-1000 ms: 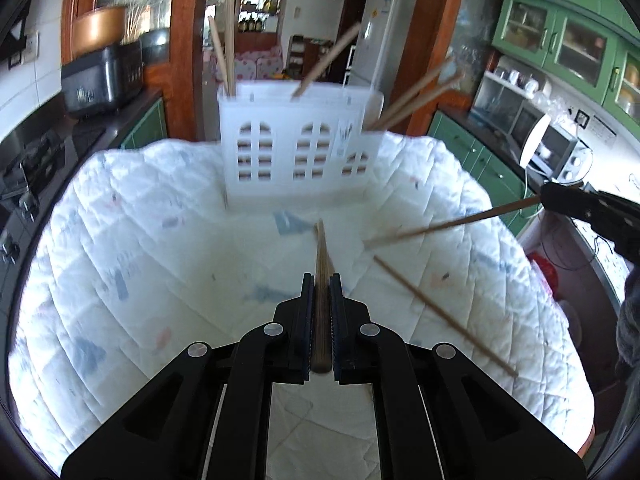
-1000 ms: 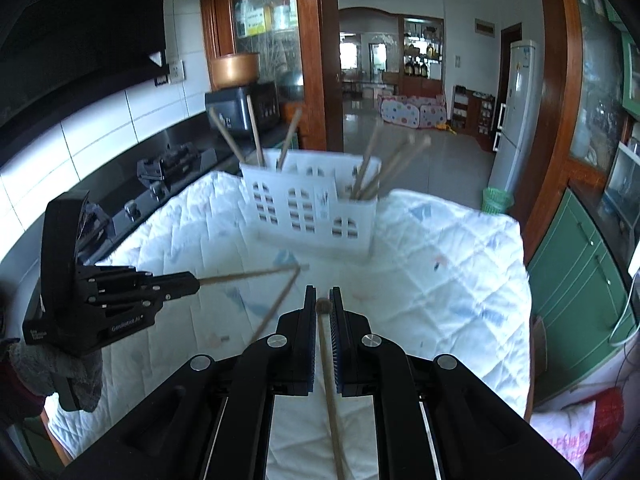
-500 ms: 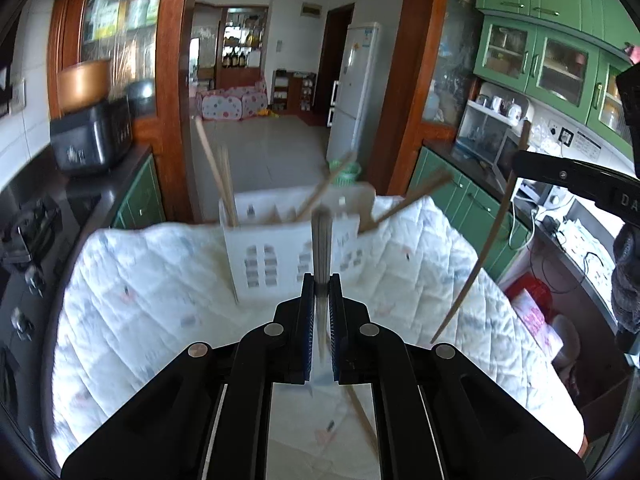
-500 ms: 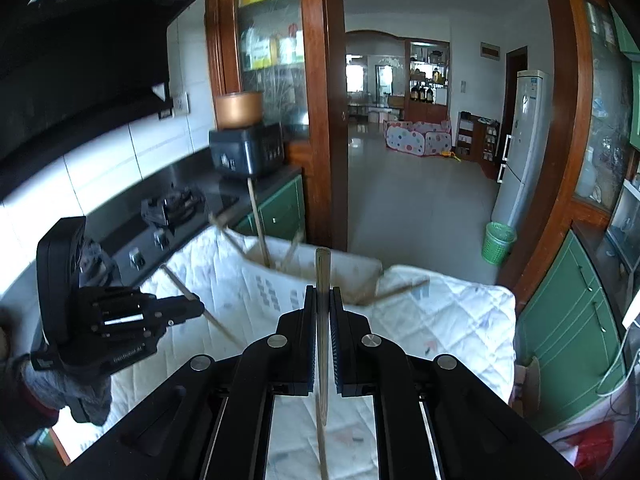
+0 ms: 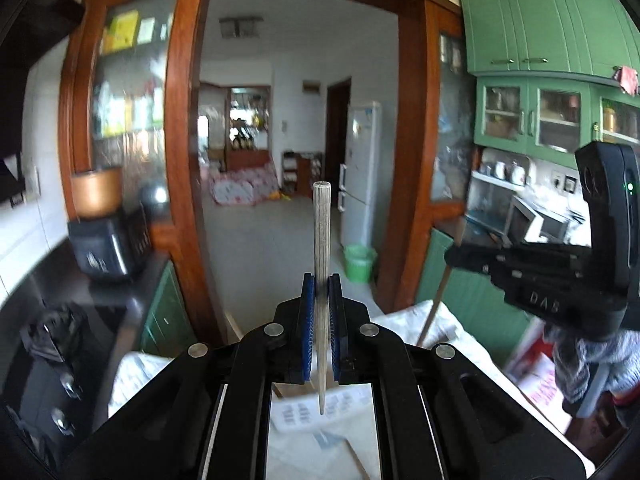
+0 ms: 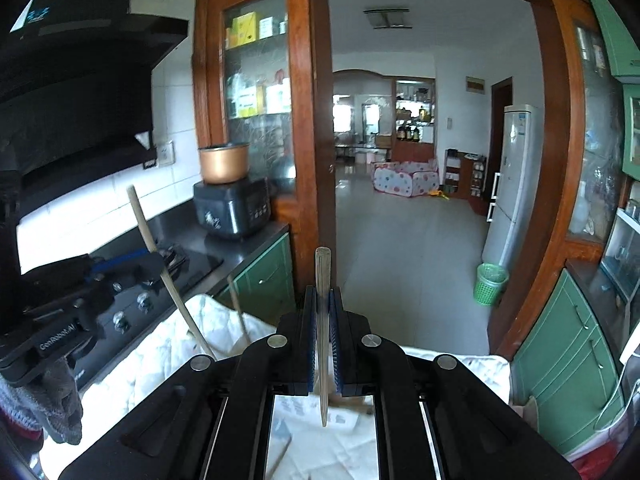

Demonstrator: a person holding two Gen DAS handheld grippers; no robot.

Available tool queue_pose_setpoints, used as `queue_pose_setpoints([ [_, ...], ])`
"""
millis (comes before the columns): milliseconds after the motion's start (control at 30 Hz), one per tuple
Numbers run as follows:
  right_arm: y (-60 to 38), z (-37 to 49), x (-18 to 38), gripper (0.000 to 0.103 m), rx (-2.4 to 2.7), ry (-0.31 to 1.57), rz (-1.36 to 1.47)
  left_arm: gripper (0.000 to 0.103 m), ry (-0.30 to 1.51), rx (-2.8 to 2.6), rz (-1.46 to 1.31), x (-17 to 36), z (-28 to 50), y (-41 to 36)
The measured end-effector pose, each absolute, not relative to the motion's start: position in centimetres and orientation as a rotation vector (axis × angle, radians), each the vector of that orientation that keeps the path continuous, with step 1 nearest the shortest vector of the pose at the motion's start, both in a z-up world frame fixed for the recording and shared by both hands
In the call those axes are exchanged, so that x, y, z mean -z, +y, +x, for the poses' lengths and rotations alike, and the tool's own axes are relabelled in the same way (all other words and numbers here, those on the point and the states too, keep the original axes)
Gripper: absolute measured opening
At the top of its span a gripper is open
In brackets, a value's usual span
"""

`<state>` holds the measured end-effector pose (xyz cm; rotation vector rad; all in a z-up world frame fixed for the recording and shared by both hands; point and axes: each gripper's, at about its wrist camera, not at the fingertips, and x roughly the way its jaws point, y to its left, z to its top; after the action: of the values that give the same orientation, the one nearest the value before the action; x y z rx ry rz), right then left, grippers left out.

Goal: Organize utensils
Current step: 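Lift both held chopsticks and carry them above the white caddy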

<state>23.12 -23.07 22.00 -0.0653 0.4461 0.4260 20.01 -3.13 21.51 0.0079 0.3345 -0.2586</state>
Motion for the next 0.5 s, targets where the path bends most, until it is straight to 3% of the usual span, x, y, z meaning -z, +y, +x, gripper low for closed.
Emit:
queue_pose_setpoints([
  [200, -22.5, 25.6, -22.1, 0.007, -0.4, 0.425, -0.045, 0.006, 0.305, 0.191, -0.009, -21.6, 22.5, -3.0],
  [500, -22.0, 27.6, -19.3, 0.007, -0.38, 0.448, -0.036, 0.006, 0.395, 0.15, -0.076, -16.7, 25.6, -1.6],
])
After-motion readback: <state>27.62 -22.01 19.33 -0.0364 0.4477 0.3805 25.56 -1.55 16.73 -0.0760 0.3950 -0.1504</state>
